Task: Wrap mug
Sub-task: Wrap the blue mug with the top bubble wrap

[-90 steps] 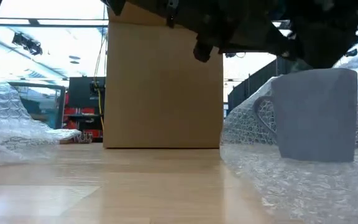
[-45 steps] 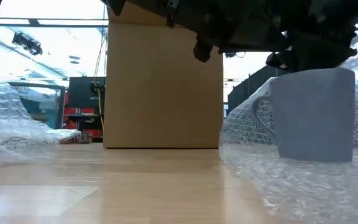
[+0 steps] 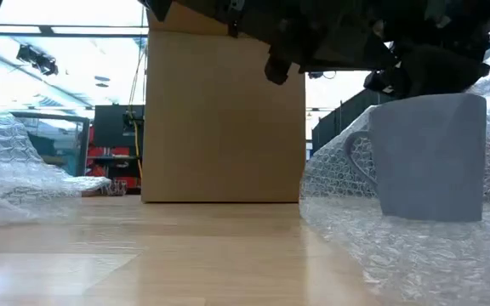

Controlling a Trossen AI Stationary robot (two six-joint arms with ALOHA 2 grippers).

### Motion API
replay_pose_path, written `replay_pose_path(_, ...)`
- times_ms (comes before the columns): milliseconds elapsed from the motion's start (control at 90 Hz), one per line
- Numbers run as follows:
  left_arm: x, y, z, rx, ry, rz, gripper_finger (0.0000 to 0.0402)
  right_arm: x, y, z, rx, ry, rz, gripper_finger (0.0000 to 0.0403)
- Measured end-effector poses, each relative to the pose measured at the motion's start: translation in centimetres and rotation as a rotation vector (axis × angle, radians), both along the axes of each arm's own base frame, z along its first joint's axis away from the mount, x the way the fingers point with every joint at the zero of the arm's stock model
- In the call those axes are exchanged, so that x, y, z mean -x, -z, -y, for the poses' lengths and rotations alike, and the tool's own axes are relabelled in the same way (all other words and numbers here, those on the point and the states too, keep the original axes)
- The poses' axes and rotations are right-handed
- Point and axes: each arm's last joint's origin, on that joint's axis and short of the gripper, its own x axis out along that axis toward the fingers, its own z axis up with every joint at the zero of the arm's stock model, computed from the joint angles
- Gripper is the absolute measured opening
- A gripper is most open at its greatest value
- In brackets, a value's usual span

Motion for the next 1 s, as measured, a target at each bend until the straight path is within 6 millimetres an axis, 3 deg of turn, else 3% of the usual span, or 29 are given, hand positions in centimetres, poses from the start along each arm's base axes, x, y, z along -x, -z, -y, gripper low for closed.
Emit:
replay_pose_path(256, 0.0, 0.0, 0.0, 0.0, 0.0, 0.0, 0.0015, 0.0, -2.2, -0.8, 0.016, -0.021, -0.007, 0.0)
replay_pose_path(622, 0.0, 0.0, 0.0, 0.0, 0.0, 0.0, 0.0015, 0.2, -2.3, -0.7, 0.032, 0.006, -0.033, 0.0)
replay_pose_path(778, 0.0, 0.0, 0.0, 0.0, 0.0, 0.0, 0.0015, 0.8, -0.7, -0.5, 0.013, 0.023, -0.081, 0.0)
replay_pose_path(1000, 0.0, 0.0, 0.0, 0.0, 0.0, 0.0, 0.0015, 0.1, 1.2, 0.0, -0.104, 0.009, -0.005, 0.0)
